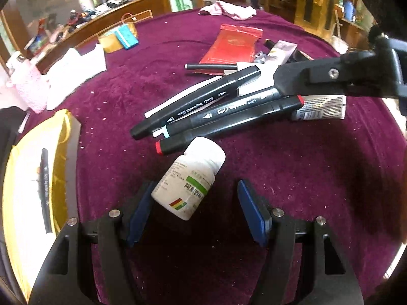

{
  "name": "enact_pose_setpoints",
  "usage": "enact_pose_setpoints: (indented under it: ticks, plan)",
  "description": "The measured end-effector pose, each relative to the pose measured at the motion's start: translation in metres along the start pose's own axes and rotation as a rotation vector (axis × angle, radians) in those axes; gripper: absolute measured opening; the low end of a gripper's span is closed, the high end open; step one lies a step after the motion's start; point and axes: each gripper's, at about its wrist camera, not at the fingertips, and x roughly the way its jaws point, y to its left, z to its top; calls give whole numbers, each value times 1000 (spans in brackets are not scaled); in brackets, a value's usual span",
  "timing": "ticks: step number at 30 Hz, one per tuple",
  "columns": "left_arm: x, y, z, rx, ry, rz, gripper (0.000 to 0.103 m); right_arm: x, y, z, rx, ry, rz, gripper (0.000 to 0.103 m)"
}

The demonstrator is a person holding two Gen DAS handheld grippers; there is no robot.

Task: Organize objects
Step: 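Move left tool to the white pill bottle and close on it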

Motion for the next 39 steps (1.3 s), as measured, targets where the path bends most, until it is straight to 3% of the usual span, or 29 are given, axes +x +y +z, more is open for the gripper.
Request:
enact_pose_setpoints:
  ticks: [5,12,22,39]
  plan:
    - [-3,-3,-4,-6,-18,49,66,0,0,-1,-5,2,-16,56]
    - [-4,1,-8,-35,-37,40,67,1,-1,-1,-3,-2,-16,56]
    - [-4,3,-14,-67,-65,59,79,6,-7,-1,1,5,-17,57]
    - [-2,8,-15,-95,-76,39,82,9,-7,1,-3,9,-17,57]
